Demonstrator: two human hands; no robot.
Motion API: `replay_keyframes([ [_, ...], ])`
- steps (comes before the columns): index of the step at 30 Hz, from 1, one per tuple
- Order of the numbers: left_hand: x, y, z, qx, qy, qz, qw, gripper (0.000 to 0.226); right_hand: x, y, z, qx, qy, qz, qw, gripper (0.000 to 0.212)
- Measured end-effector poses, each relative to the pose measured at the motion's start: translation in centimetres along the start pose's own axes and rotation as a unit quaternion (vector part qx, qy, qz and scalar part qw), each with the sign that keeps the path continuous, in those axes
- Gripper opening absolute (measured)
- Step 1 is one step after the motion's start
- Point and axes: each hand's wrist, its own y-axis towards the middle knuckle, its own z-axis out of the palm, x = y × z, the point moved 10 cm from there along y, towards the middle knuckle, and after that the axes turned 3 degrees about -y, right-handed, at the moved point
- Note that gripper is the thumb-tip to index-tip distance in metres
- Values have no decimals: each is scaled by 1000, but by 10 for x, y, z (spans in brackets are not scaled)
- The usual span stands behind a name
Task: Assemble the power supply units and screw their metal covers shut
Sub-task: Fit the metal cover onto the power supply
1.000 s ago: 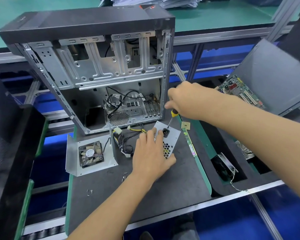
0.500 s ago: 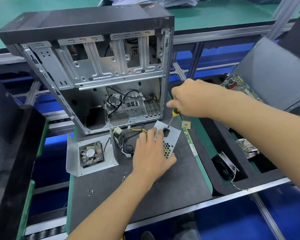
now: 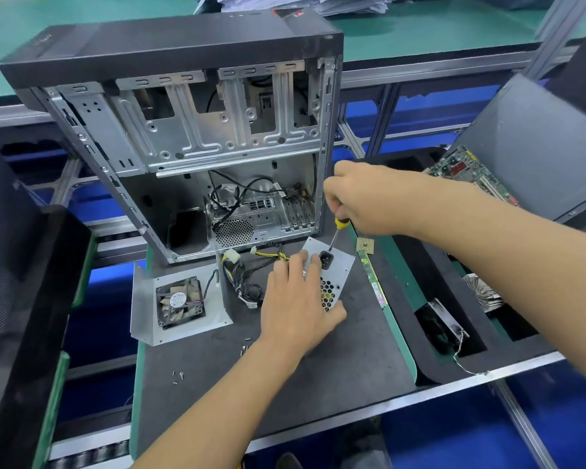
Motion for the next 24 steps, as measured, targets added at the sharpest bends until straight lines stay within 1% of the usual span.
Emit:
replay_keyframes([
  [2,1,0,0,2,-4,-2,1000,80,-6,2,1,7,-51,35,998,7],
  [3,1,0,0,3,-7,-3,1000,80,-9,2,2,15,-51,42,998,8],
  [5,2,0,1,2,-9,-2,1000,80,-8,0,4,27,-26,32,999,14],
  [7,2,1,1,7,-9,-2,1000,80,-7,0,5,34,-37,21,999,19],
  [9,1,0,1,9,-10,-3,1000,80,-10,1,2,25,-70,36,997,8],
  [10,2,0,1,8,-11,-4,1000,80,-11,1,2,22,-88,39,995,10],
  [12,1,1,0,6,-12,-2,1000,80,-9,-2,1,17,-32,31,999,14],
  [14,1,1,0,2,-9,2,1000,80,-2,-3,1,15,22,-3,1000,15],
  [16,0,0,0,0,-10,1,1000,80,-2,0,-1,-8,-14,-3,1000,9],
  [18,1,0,-1,-1,-13,-2,1000,80,-6,3,-5,-35,-64,27,997,18],
  [20,1,0,-1,-3,-12,0,1000,80,-7,1,-3,-24,-22,35,999,24],
  [22,1,1,-1,-4,-11,0,1000,80,0,0,1,2,34,1,999,13],
  [24,1,0,-1,-2,-10,-2,1000,80,1,1,1,4,17,-6,1000,6],
])
